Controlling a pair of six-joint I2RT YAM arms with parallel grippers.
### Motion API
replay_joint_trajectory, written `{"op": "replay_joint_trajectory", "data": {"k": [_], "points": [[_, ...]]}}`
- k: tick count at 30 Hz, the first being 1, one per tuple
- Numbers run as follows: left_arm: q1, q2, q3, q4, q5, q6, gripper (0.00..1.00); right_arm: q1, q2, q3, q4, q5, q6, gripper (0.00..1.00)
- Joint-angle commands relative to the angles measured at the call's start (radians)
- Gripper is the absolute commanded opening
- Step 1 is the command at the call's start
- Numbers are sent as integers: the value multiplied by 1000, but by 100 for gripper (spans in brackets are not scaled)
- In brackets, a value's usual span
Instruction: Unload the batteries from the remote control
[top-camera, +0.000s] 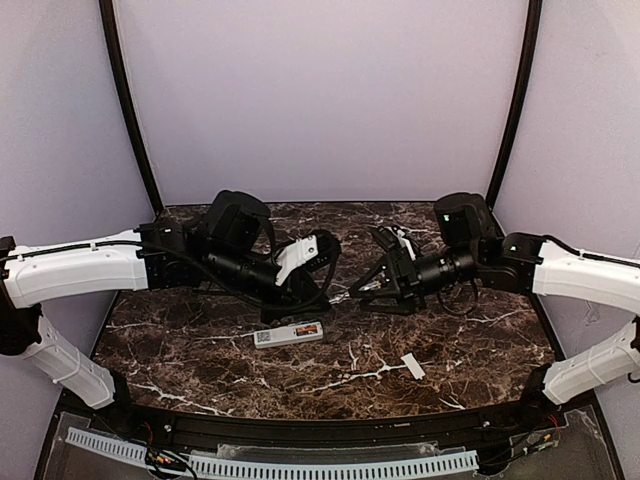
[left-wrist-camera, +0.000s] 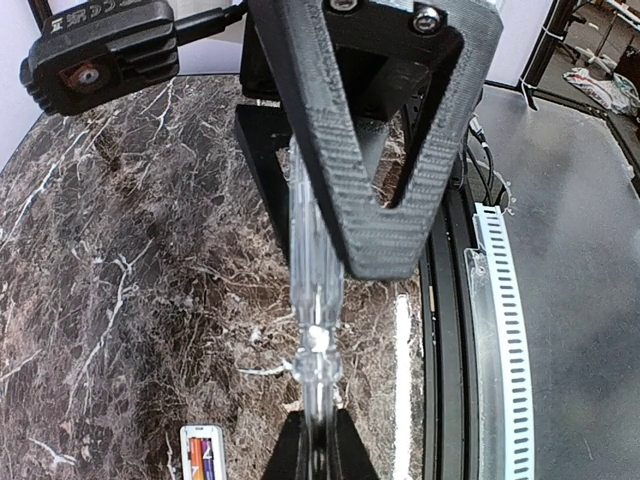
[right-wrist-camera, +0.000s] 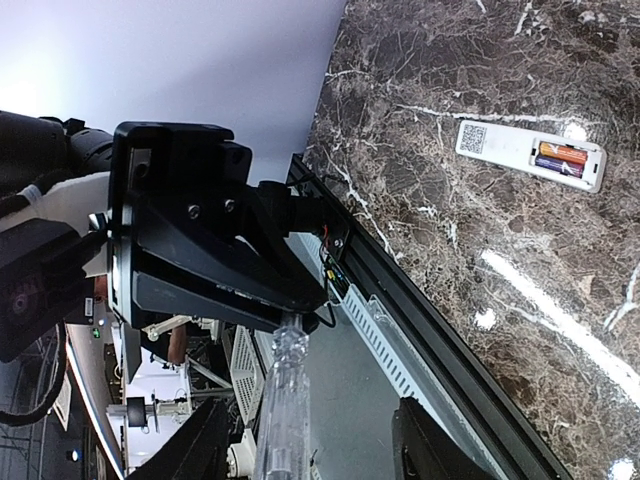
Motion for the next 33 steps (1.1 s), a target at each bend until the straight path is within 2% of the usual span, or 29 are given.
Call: {"op": "replay_joint_trajectory", "data": {"k": [1, 5, 15, 33], "points": [[-2, -11, 2, -16, 26, -3, 0, 5, 28, 44, -21, -21, -21, 55], [-3, -6, 4, -16, 26, -2, 0, 5, 53, 66, -24, -22, -24, 53], [-6, 6, 9, -27, 1, -2, 0, 13, 97, 84, -19, -14, -17, 39], [-9, 26, 20, -41, -1, -1, 0, 22, 119, 86, -10, -14, -14, 29]]}}
